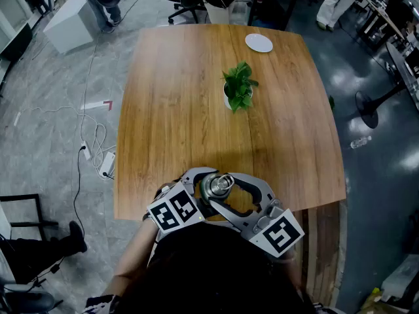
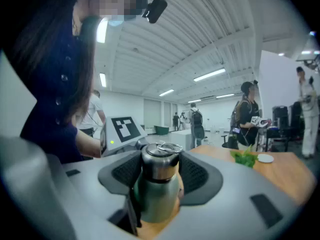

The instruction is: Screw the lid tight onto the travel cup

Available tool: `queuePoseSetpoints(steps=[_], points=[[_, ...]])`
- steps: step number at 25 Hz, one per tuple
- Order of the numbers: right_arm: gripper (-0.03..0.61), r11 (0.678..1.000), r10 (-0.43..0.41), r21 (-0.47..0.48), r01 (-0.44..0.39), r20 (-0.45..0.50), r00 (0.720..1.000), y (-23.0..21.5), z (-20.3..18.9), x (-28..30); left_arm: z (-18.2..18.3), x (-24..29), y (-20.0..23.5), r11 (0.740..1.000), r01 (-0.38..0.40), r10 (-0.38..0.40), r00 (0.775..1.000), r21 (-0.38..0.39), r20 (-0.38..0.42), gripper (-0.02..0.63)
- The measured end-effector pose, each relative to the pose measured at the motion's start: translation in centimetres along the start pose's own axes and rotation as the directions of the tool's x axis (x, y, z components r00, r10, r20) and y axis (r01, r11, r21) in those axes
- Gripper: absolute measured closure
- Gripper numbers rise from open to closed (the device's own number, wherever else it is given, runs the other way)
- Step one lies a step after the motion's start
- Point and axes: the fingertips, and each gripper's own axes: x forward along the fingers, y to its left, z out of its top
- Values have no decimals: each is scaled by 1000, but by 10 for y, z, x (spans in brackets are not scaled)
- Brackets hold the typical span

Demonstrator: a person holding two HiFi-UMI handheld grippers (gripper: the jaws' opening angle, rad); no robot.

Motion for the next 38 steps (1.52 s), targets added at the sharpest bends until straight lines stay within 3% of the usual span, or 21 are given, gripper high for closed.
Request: queuePoseSetpoints(steps=[3, 5, 6, 8, 11, 13, 18, 25, 31, 38], points=[[333, 986, 132, 91, -141, 105, 986, 8, 19, -10, 8, -11, -30, 968, 250, -248, 966, -24, 71, 233], [333, 966, 175, 150, -210, 216, 960, 5, 38, -20, 4, -13, -40, 948, 317, -316, 947, -17, 56, 233], [333, 963, 164, 168, -212, 258, 952, -1, 45, -24, 0, -11, -39, 953, 302, -302, 953, -7, 33, 233], [333, 976, 85, 175, -133, 260, 962, -18, 48, -30, -9, -6, -26, 981, 192, -192, 981, 16, -17, 233], [333, 992, -44, 120, 27, 139, 989, -38, 28, -32, -14, -2, -2, 1000, 2, -1, 999, 19, -40, 233], [333, 992, -75, 108, 66, 85, 994, -42, 17, -32, -11, -3, 5, 999, -40, 40, 999, 0, -19, 233], [333, 987, -36, 163, 13, 137, 990, -37, 22, -30, -8, -6, 10, 998, -70, 70, 997, -7, -13, 233], [333, 985, -12, 170, -22, 194, 981, -35, 32, -29, -1, -7, 11, 998, -67, 67, 998, 6, -5, 233], [333, 983, 56, 161, -93, 219, 974, -22, 32, -19, 6, -1, 1, 999, -12, 12, 1000, 29, 8, 233], [333, 980, 120, 138, -143, 164, 979, -6, 20, -8, 11, -5, -9, 999, 44, -45, 998, 28, 35, 233]])
